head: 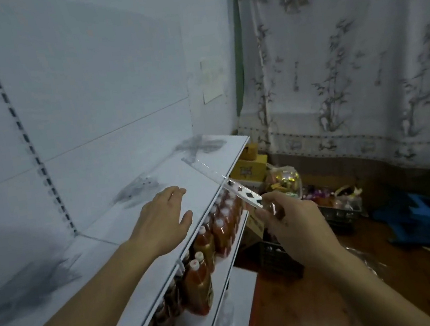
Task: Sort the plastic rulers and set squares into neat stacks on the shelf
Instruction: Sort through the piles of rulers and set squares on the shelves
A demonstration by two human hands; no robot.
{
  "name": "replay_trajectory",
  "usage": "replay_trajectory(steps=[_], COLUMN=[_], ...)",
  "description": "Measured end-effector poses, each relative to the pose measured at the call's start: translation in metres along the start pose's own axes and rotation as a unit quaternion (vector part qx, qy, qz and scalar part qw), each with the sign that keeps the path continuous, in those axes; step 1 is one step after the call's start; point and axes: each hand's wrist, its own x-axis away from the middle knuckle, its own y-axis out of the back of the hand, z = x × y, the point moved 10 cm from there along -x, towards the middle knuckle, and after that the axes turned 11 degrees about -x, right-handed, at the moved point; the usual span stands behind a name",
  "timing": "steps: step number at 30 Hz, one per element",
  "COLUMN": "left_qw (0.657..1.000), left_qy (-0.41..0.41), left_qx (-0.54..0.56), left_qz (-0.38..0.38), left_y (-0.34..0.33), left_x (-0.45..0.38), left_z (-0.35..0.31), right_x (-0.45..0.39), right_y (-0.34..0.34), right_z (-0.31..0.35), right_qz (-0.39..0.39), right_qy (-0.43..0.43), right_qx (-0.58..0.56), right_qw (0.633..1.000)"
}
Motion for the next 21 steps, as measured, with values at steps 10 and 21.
replay_trajectory(steps=[10, 21], left_qw=[0.999, 0.986], left_qy=[0.030, 0.165], left_qx=[-0.008, 0.012], left_qz=[0.029, 0.024], left_y=[-0.068, -0.135], left_x=[-0.132, -0.274], left_z=[0.033, 0.082], right_x=[-0.161, -0.380], right_y=[-0.058, -0.146], right_z=[-0.074, -0.152], right_qz=[0.002, 0.051], right_qy=[0.004, 0.059], right_qx=[-0.012, 0.076], right_qw=[1.000, 0.994])
